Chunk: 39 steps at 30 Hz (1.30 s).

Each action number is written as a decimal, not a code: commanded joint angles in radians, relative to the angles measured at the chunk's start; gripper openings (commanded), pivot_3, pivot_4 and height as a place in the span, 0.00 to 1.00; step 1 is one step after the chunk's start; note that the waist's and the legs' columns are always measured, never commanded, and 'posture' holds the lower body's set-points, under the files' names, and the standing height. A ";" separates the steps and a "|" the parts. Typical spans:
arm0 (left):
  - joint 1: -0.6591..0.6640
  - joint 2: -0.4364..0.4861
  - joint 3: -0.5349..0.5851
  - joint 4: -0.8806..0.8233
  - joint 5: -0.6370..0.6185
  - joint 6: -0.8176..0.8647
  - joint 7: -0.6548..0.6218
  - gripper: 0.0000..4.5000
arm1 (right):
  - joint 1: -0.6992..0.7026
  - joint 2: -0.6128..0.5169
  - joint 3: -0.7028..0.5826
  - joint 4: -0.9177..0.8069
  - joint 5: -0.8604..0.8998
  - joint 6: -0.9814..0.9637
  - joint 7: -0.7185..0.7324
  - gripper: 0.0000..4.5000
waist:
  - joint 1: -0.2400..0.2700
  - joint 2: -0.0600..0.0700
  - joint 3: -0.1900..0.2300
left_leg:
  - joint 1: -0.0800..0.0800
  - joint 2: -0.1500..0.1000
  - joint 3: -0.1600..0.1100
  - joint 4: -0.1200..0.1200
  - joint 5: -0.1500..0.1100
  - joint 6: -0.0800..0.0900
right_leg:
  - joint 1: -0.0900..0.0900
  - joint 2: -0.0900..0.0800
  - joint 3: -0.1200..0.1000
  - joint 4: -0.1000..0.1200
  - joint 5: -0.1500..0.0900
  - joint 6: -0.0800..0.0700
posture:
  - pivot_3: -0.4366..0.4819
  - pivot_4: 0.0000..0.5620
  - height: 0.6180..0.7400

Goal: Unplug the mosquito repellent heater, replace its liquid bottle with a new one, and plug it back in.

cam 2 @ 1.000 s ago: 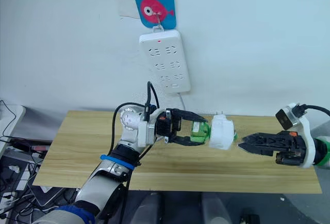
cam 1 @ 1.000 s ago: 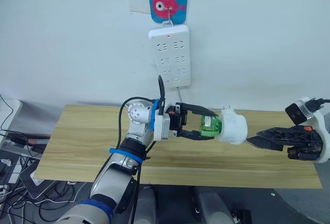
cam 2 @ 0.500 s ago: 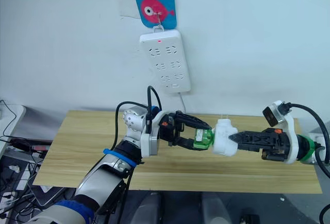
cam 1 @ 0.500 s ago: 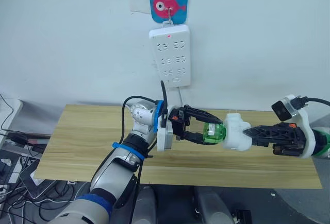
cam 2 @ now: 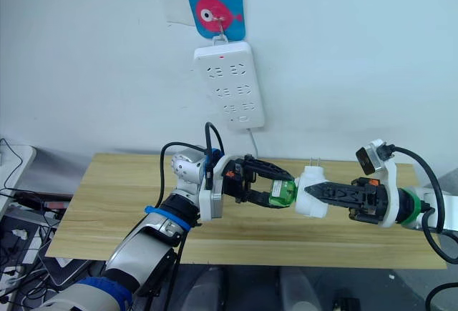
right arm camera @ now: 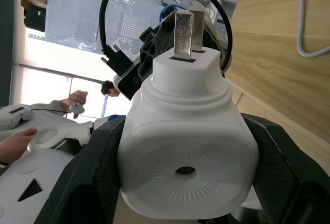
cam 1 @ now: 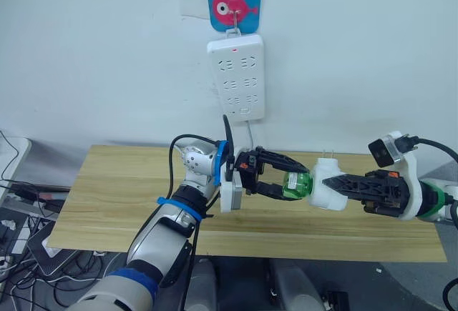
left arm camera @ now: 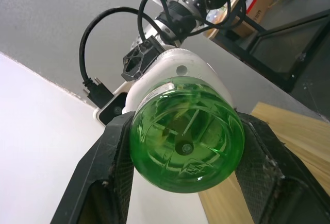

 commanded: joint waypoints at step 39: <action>-0.023 0.165 -0.115 -0.199 0.765 0.705 0.628 1.00 | 0.015 0.382 0.143 -0.527 0.020 -0.585 -1.251 0.66 | -0.022 0.000 0.000 | -0.001 0.001 -0.003 -0.002 0.000 0.000 | -0.001 0.000 -0.002 0.000 0.000 0.000 | 0.35 0.41 1.00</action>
